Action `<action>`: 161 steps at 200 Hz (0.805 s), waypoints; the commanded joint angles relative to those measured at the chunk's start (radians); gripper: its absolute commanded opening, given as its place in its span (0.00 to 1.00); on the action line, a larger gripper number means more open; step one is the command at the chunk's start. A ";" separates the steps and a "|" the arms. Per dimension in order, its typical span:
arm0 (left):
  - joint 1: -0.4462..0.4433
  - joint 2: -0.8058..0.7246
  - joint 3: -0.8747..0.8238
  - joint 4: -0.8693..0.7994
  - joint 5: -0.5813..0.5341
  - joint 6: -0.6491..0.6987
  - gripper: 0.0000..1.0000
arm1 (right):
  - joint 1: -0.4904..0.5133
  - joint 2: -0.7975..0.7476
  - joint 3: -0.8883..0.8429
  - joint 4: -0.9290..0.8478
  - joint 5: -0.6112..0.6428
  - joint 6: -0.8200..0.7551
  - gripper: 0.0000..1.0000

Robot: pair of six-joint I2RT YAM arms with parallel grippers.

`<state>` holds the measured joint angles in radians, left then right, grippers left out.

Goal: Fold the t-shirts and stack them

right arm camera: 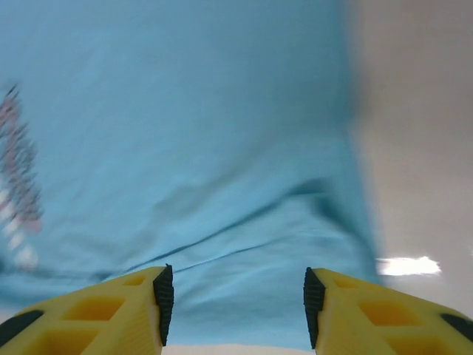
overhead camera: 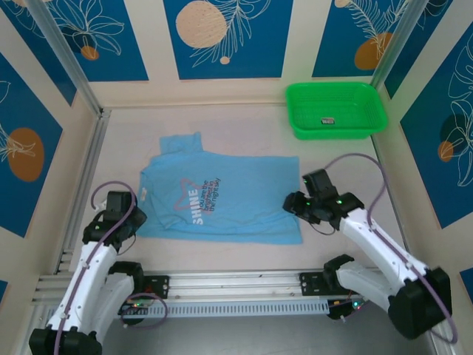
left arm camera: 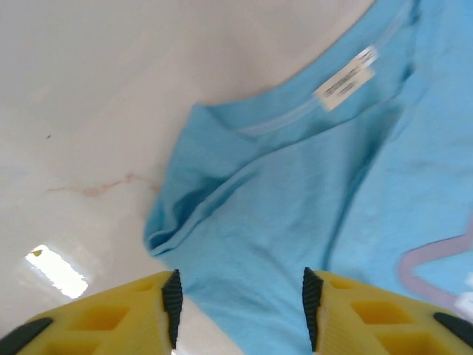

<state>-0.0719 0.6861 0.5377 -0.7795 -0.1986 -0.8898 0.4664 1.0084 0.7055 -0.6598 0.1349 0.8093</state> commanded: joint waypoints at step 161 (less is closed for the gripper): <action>0.295 0.355 -0.111 0.278 0.288 0.083 0.10 | 0.726 1.293 1.226 0.057 0.063 -0.367 0.46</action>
<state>0.1970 1.0550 0.4446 -0.5266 0.0540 -0.8303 1.1893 2.2677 1.8538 -0.5362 0.1703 0.4923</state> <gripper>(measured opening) 0.102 0.460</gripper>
